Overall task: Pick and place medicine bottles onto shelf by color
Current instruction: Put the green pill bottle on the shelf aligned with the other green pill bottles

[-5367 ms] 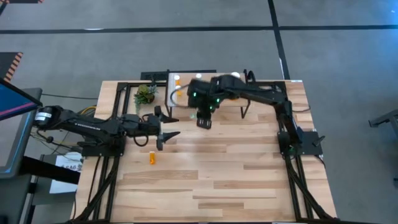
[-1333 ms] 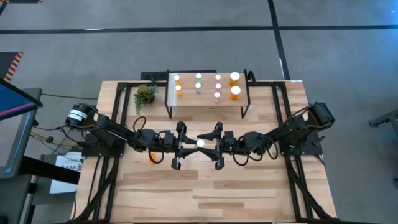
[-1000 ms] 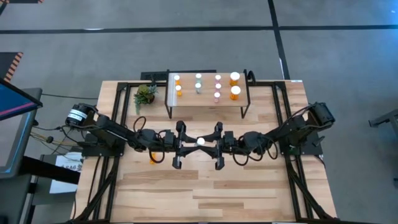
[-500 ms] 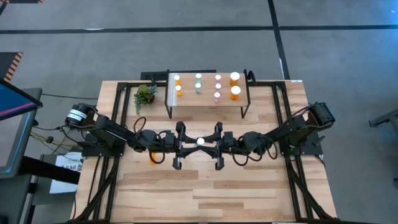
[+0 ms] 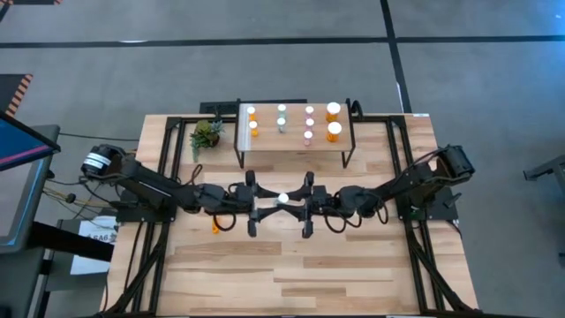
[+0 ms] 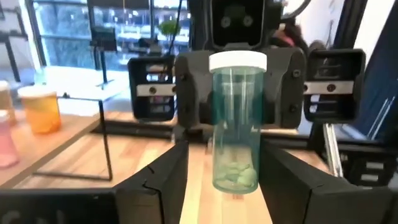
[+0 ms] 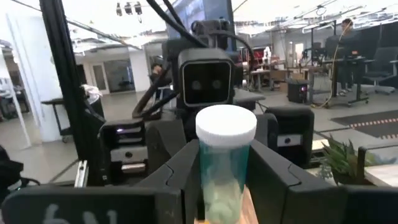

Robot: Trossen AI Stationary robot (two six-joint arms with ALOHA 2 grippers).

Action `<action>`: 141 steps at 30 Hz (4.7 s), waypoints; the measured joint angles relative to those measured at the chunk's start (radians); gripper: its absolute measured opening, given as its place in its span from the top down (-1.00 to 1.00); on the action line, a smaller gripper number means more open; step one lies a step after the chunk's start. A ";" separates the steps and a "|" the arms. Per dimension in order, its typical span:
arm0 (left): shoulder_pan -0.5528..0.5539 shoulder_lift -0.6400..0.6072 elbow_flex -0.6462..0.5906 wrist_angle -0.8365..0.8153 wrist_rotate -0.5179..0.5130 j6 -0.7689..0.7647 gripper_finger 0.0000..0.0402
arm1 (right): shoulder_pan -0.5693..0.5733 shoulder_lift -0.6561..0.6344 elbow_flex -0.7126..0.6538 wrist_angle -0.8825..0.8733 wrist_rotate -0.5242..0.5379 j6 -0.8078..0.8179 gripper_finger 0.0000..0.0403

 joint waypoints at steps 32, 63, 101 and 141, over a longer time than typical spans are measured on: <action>-0.001 -0.162 -0.002 -0.329 -0.048 -0.053 0.22 | -0.040 -0.002 0.001 -0.034 -0.014 0.007 0.34; -0.001 -0.161 -0.003 -0.308 -0.034 -0.009 0.65 | -0.034 -0.003 0.001 -0.031 -0.014 0.017 0.32; -0.001 -0.161 -0.003 -0.268 -0.046 0.039 0.48 | -0.034 -0.002 0.001 -0.070 -0.016 0.035 0.31; -0.003 0.184 -0.002 0.444 0.032 0.017 0.80 | -0.034 -0.002 0.000 0.081 -0.096 0.032 -0.04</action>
